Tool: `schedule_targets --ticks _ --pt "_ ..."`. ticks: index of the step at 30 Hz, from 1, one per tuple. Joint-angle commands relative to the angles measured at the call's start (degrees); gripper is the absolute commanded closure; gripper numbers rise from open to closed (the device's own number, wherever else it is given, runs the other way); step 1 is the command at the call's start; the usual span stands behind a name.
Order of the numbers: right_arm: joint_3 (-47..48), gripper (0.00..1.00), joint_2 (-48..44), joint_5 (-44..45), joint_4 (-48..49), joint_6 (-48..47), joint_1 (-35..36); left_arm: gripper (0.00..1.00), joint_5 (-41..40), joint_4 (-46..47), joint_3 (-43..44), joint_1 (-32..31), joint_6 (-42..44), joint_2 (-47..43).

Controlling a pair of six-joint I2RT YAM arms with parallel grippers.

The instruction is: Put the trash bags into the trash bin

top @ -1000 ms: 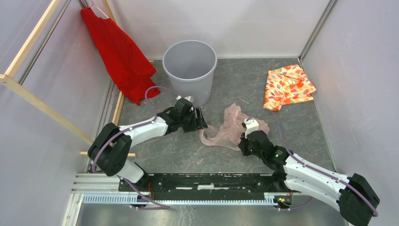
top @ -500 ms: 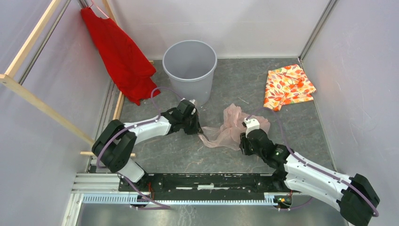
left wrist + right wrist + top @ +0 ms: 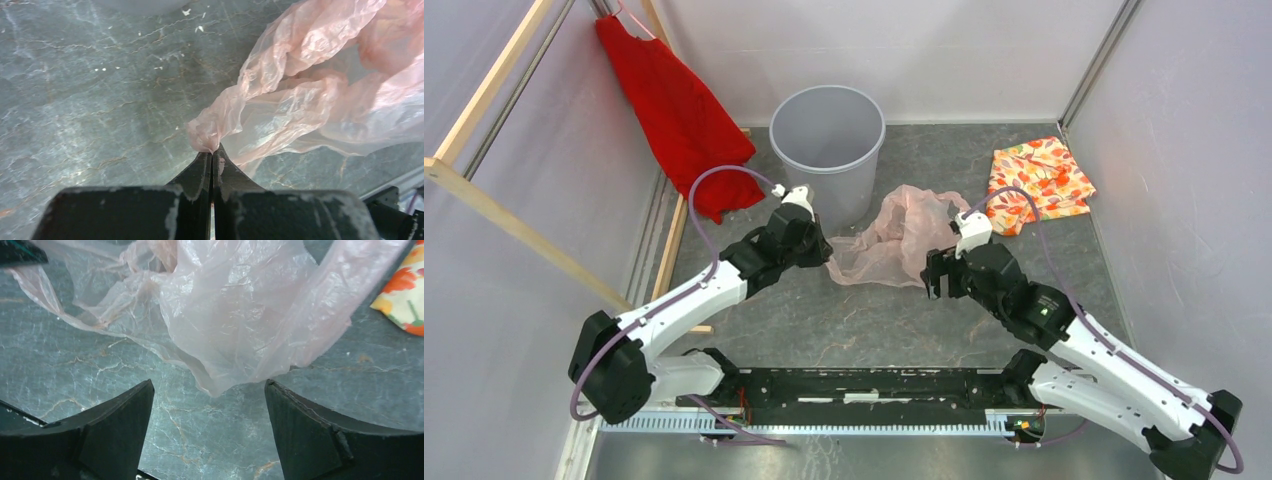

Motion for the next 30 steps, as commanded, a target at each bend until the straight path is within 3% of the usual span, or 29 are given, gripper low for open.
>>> schedule_targets --ticks 1,3,7,11,16,20,23,30 --pt "6.0 0.07 -0.6 5.2 -5.7 -0.4 0.3 0.98 -4.0 -3.2 0.9 0.0 4.2 -2.2" --pt "8.4 0.02 0.6 8.8 -7.2 -0.1 0.2 0.98 -4.5 -4.3 0.8 0.0 4.4 -2.8" --pt "12.0 0.02 5.1 13.8 -8.2 -0.7 -1.3 0.98 -7.5 -7.2 0.8 0.1 4.5 -4.1" --pt "12.2 0.02 5.9 7.2 -2.6 -2.2 -9.0 0.98 -9.3 -10.9 1.0 1.2 4.6 -4.7" --pt "7.8 0.02 6.2 -10.1 7.4 -3.6 -22.5 0.98 -7.8 -13.2 -0.3 3.9 4.6 -7.0" --pt "3.4 0.05 5.2 -20.4 15.3 -2.9 -23.1 0.98 -5.7 -14.4 -0.4 6.6 5.6 -7.8" --pt "0.9 0.09 3.7 -25.1 15.5 -3.7 -23.2 0.98 -4.1 -14.7 -0.2 7.9 6.1 -8.3" --pt "-4.3 0.11 -1.5 -24.6 11.2 -7.4 -23.1 0.98 -2.7 -15.3 0.9 9.0 6.7 -7.3"
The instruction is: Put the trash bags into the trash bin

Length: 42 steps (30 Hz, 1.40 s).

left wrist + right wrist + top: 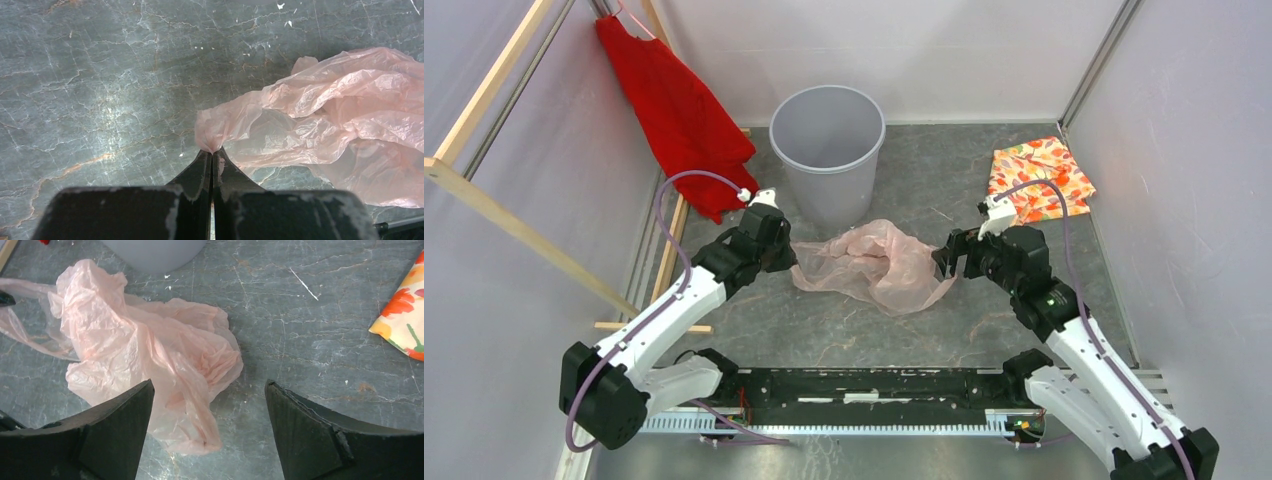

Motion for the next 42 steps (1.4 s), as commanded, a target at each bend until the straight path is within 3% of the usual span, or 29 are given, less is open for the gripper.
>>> schedule_targets --ticks 1,4,11,15,17,21,25,30,33,35,37,38,40,42 --pt "-1.8 0.13 -1.1 -3.8 0.8 -2.8 0.0 0.98 1.4 -0.5 1.2 0.6 3.1 0.0" --pt "-4.2 0.17 -0.4 -7.6 2.8 -2.0 0.1 0.98 1.6 -0.5 1.2 1.0 3.2 0.6" --pt "-7.6 0.29 0.4 -7.6 5.7 -0.6 0.4 0.98 3.5 0.1 1.7 1.2 3.6 1.2" --pt "-7.2 0.41 2.4 -7.5 8.9 0.8 0.7 0.98 5.5 0.5 2.5 1.2 4.9 1.5" --pt "-6.1 0.51 3.3 -7.2 9.3 0.9 1.0 0.98 7.0 0.6 3.0 1.2 5.5 1.3" --pt "-1.4 0.82 4.0 -4.5 6.9 1.2 1.8 0.98 14.9 2.9 4.8 1.1 6.6 0.3" --pt "10.1 1.00 6.0 5.7 -2.6 1.2 1.9 0.98 26.0 6.5 10.1 -0.2 6.9 -1.8" --pt "30.7 1.00 9.5 14.6 -9.5 -1.6 1.9 0.98 30.7 13.2 21.4 -4.0 4.5 -0.6" --pt "57.8 1.00 17.5 18.4 -13.8 -6.2 1.9 0.98 29.5 16.8 36.8 -5.9 4.5 7.2" --pt "74.9 1.00 21.9 16.3 -14.6 -7.5 2.0 0.98 28.4 17.4 49.9 -9.4 5.9 13.0" --pt "81.7 1.00 22.1 13.9 -12.5 -7.6 1.9 0.98 23.7 17.6 59.2 -14.7 9.8 16.4" --pt "80.6 1.00 20.9 13.2 -11.9 -7.5 1.9 0.98 21.4 17.0 61.6 -17.0 11.6 17.8" --pt "69.1 1.00 16.2 12.7 -10.9 -7.1 2.0 0.98 17.3 14.2 59.6 -19.9 14.2 19.1" --pt "41.0 1.00 7.9 12.4 -7.0 -5.0 1.9 0.98 11.7 13.1 48.9 -21.8 15.6 19.8"
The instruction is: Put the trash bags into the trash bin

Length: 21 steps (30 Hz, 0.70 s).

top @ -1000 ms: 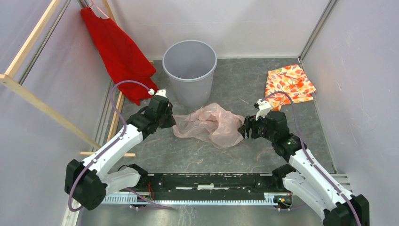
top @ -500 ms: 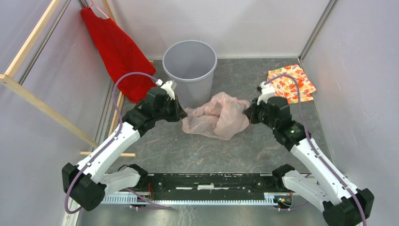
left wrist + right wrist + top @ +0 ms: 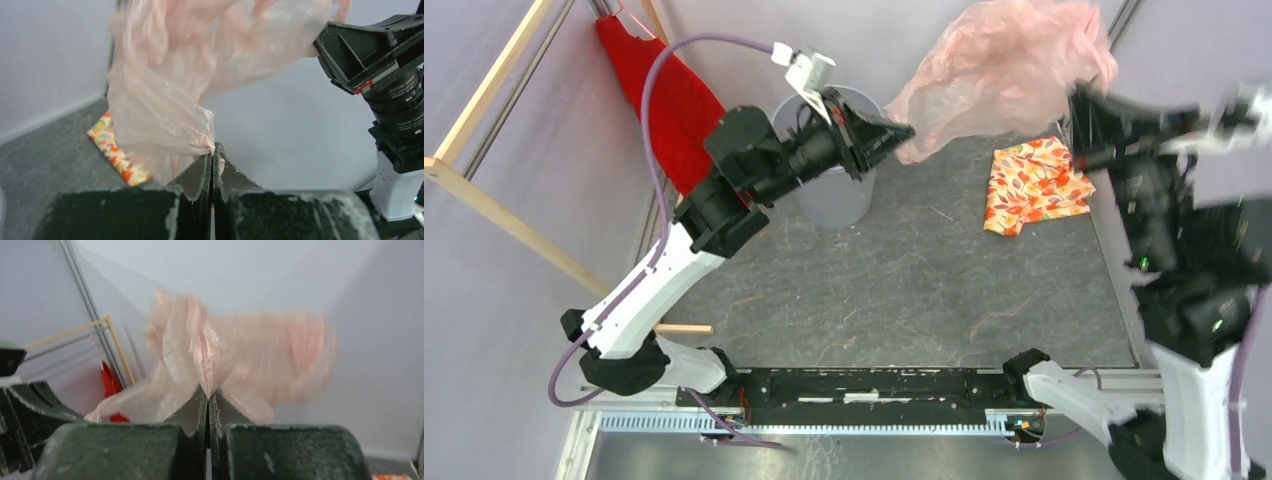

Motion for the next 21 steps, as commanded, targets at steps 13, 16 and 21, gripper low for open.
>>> schedule_targets --ticks 13,16,21 --pt "-18.9 1.00 -12.0 10.6 -17.7 -0.3 4.8 0.98 -21.8 -4.4 -24.0 -13.5 6.8 -11.4" --pt "-8.0 1.00 -5.8 12.7 -18.1 -2.5 4.8 0.98 -24.9 -3.1 -17.6 -13.5 7.6 -10.0" --pt "-37.8 1.00 -11.8 7.6 -12.1 3.4 4.8 0.98 -35.2 -8.4 -22.8 -13.3 4.6 -8.9"
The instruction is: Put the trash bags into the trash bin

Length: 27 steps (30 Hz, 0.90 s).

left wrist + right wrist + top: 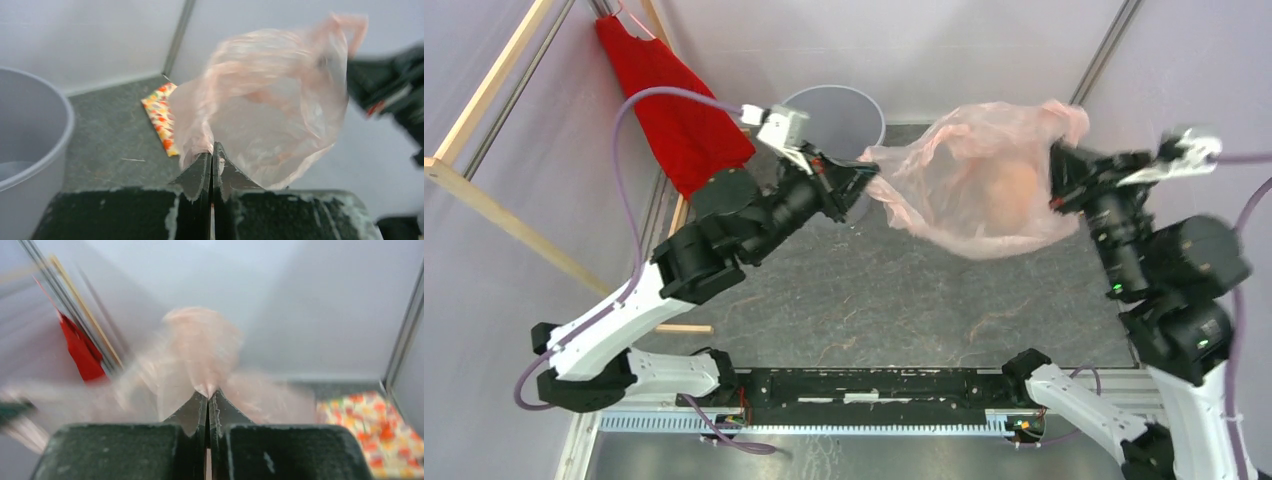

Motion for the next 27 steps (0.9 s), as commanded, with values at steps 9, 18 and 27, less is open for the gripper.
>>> schedule_targets --ticks 9,18,27 --pt "-22.9 1.00 -4.1 7.8 -6.0 1.3 0.1 0.98 -2.1 -2.8 -14.0 0.8 2.5 1.2" --pt "28.1 1.00 12.2 8.5 10.8 -10.2 0.1 0.98 5.2 -5.1 52.7 0.9 13.3 31.2" --pt "-39.8 1.00 -10.2 1.5 10.4 5.4 0.0 0.98 1.0 4.8 0.2 1.9 7.2 18.4"
